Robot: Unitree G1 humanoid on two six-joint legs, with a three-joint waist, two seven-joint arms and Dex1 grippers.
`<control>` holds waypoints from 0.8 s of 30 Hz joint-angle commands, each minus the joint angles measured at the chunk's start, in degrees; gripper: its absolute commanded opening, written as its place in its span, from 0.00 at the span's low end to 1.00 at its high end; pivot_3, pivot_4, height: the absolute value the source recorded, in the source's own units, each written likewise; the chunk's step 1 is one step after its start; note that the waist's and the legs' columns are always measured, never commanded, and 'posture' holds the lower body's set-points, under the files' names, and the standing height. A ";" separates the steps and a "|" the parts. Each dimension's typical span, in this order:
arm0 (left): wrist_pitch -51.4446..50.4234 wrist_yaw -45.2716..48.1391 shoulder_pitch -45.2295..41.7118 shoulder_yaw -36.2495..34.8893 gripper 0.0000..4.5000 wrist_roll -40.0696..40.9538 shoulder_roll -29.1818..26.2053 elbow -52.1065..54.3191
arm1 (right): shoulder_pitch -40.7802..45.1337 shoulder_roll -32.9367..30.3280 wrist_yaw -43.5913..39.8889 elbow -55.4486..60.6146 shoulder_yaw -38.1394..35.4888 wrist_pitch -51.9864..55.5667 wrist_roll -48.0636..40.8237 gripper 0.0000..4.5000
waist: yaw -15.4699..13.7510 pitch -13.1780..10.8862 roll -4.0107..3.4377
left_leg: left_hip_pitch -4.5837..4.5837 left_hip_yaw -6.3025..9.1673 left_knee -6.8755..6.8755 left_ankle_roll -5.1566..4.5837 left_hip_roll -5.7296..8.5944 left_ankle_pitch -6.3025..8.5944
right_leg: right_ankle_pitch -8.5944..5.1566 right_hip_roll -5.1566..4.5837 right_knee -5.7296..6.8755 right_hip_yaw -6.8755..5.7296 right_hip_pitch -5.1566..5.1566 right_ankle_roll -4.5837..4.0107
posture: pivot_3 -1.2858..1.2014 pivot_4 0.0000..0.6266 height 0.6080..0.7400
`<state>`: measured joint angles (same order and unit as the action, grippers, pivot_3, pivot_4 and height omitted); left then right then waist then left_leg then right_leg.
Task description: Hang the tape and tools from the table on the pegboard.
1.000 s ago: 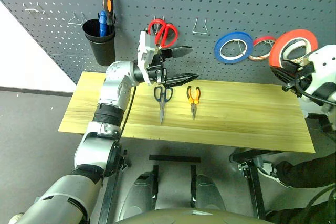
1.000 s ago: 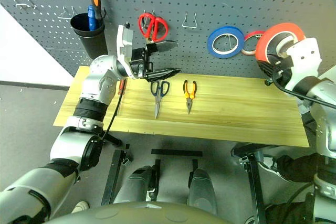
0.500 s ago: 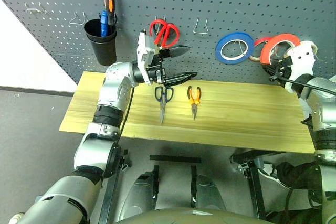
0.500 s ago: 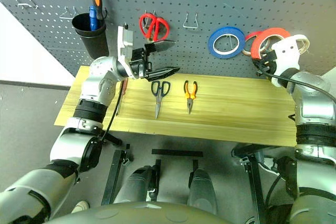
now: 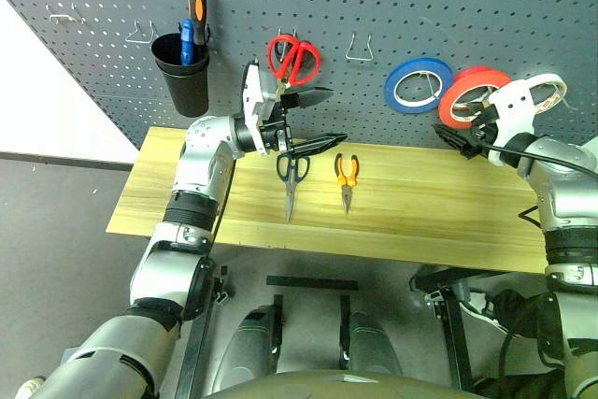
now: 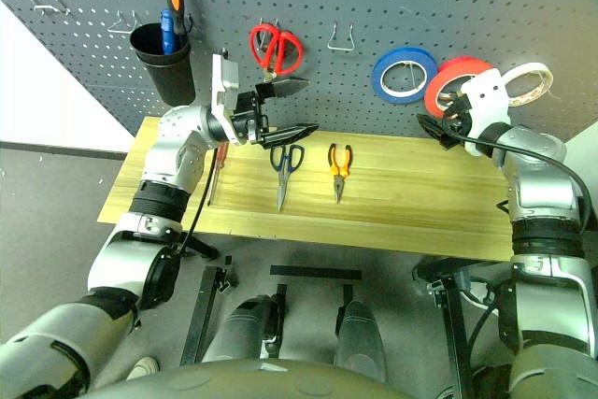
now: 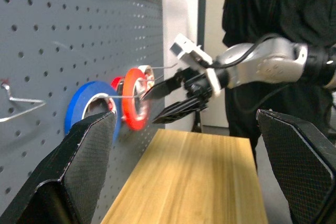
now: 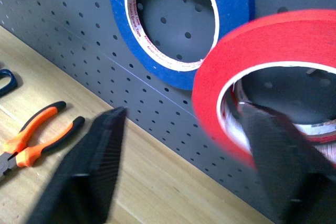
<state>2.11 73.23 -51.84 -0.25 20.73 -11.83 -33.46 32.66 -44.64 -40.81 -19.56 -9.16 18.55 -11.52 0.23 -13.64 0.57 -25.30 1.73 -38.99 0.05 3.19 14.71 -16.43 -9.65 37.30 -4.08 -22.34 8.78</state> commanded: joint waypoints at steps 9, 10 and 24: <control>1.28 -1.55 4.69 2.39 1.00 -4.38 -3.73 0.95 | -19.02 -3.12 1.50 38.78 -13.34 32.89 -17.37 0.98 | -0.85 0.56 -0.12 | 0.02 0.00 -0.15 -0.01 0.00 0.01 | 0.01 0.02 0.03 0.04 0.03 0.00 | 0.53 0.22 1.00; 1.47 -1.63 5.33 2.54 1.00 -5.03 -4.38 0.57 | -18.46 -1.74 3.42 40.44 -13.41 36.51 -18.91 0.98 | -0.79 0.67 -0.10 | 0.05 0.01 -0.14 -0.02 -0.01 0.01 | 0.01 0.02 0.03 0.06 0.02 0.00 | 0.53 0.22 1.00; 6.93 -4.40 6.83 4.63 1.00 -12.35 -7.79 -9.97 | -0.33 14.27 22.26 24.24 -2.81 51.60 -15.17 0.98 | -0.41 0.94 -0.03 | 0.22 0.01 -0.15 -0.12 0.04 0.07 | 0.01 0.02 0.25 0.35 0.01 0.00 | 0.53 0.34 1.00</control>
<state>7.65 69.56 -44.16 3.86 9.39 -19.61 -42.37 30.07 -30.92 -19.46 8.09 -12.47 70.48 -27.86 -0.18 -12.70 0.54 -25.07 1.74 -39.14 -0.08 3.22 14.79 -16.42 -9.62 37.57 -3.74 -22.34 8.79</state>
